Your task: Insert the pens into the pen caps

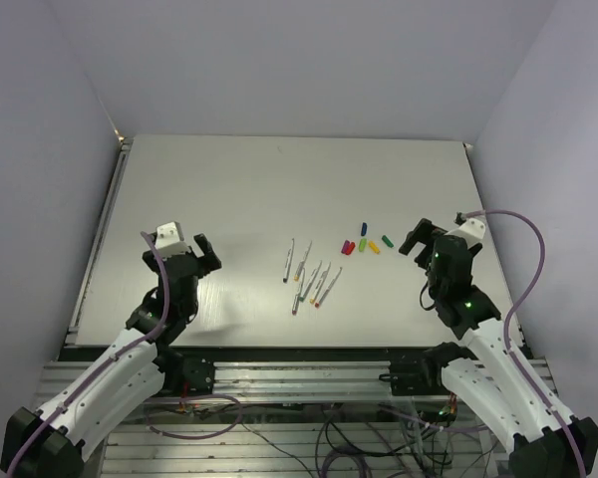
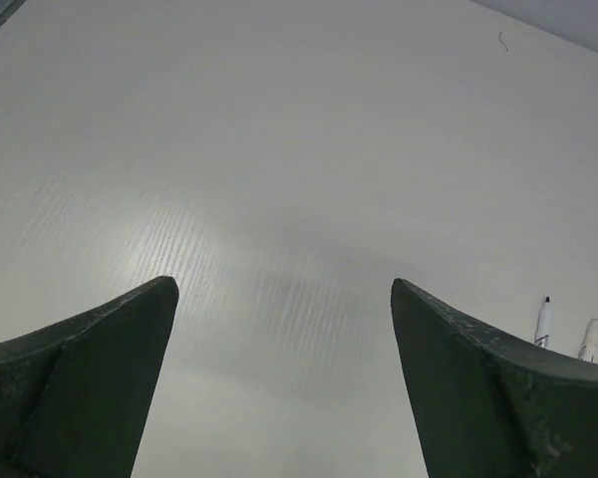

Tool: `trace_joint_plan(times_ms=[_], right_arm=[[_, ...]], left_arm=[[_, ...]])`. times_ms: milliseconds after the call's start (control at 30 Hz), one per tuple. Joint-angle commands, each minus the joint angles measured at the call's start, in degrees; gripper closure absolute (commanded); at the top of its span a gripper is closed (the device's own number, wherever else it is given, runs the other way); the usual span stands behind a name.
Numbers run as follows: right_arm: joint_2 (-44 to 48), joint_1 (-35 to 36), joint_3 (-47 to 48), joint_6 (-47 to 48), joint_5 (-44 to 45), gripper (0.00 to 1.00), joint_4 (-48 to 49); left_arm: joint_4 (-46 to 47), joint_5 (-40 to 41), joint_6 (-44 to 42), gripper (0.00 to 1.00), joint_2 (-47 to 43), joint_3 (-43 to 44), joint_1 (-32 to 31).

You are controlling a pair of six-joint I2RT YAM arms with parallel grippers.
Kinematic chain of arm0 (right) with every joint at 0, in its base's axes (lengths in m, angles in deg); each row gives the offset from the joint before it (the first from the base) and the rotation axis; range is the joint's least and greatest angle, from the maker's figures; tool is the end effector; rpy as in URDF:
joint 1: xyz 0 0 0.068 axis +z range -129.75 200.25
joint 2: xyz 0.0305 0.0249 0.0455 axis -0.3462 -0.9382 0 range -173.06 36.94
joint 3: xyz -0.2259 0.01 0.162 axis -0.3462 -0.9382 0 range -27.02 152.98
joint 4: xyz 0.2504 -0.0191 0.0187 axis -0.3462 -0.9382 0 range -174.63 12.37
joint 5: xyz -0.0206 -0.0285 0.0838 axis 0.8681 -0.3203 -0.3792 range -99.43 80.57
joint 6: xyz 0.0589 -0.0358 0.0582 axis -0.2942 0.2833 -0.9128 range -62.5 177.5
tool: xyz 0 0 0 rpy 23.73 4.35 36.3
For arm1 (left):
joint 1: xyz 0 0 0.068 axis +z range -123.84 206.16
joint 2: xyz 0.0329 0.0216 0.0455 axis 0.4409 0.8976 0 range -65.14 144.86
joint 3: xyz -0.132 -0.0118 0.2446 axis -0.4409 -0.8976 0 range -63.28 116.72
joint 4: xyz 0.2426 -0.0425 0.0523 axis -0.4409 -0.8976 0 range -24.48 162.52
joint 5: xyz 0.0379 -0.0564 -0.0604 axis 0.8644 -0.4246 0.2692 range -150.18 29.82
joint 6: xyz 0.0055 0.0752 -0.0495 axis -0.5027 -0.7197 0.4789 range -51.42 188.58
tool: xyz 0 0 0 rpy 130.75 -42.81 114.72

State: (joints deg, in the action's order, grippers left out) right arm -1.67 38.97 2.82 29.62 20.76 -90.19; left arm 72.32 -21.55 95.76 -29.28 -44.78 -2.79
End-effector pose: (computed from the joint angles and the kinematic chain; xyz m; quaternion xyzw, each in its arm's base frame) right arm 0.1876 0.0208 0.2530 0.2101 0.7830 0.0179 0.5852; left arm 0.1766 -0.0402 0.2173 -0.1836 0.7643 -0.0269 0.6176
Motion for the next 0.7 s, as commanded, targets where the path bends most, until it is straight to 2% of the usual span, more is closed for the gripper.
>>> trace_joint_plan(times_ms=[0, 300, 467, 667], right_arm=[[0.3, 0.0, 0.1, -1.6, 3.4, 0.00, -1.6], [1.7, 0.0, 0.0, -4.4, 7.0, 0.00, -1.9], [1.7, 0.0, 1.8, -7.9, 8.8, 0.00, -5.8], [7.9, 0.1, 0.0, -7.3, 8.5, 0.00, -2.2]], left_arm=[[0.8, 0.2, -0.8, 0.01, -0.2, 2.3, 0.5], [2.8, -0.9, -1.4, 0.01, 1.7, 3.0, 0.5], [4.2, -2.7, -2.7, 0.01, 1.7, 3.5, 0.5], [7.8, -4.2, -4.3, 0.01, 0.4, 3.6, 0.5]])
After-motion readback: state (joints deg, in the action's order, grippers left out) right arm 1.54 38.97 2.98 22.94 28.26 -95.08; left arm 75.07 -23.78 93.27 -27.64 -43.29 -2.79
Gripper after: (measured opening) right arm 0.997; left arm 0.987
